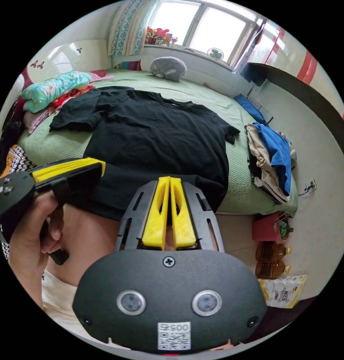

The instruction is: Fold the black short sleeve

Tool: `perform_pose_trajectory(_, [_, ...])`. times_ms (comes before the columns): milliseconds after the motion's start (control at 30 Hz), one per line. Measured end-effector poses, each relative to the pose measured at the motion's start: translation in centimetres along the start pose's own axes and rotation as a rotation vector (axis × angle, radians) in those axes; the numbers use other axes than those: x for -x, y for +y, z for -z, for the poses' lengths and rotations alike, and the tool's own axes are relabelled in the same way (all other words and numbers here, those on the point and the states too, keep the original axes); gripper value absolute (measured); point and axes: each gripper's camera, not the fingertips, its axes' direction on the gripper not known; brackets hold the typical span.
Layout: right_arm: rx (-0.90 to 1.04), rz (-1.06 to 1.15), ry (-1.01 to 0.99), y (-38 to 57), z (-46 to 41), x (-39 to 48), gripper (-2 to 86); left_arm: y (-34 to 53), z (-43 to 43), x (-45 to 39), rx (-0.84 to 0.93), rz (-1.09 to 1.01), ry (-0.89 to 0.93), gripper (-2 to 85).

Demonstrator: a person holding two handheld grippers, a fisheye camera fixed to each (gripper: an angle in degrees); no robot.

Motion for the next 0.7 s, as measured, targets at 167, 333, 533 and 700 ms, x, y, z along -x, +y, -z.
perform_pose_trajectory(167, [0.016,-0.037,0.066,-2.4,-0.6,0.5,-1.4,-1.1,2.4,5.5,-0.077,0.029,-0.001,-0.2])
perform_pose_trajectory(333, [-0.103,0.001,0.089,-5.8,0.3,1.6,-1.4,-2.6,3.7,13.7,-0.162,0.123,0.015,-0.1])
perform_pose_trajectory(533, [-0.248,0.107,-0.246,-11.7,0.9,3.7,-1.0,-5.3,3.2,20.1,-0.173,0.189,-0.01,1.0])
perform_pose_trajectory(700, [-0.35,0.255,-0.338,-17.9,0.6,7.4,3.5,-8.6,1.9,22.1,-0.2,0.14,-0.023,6.1])
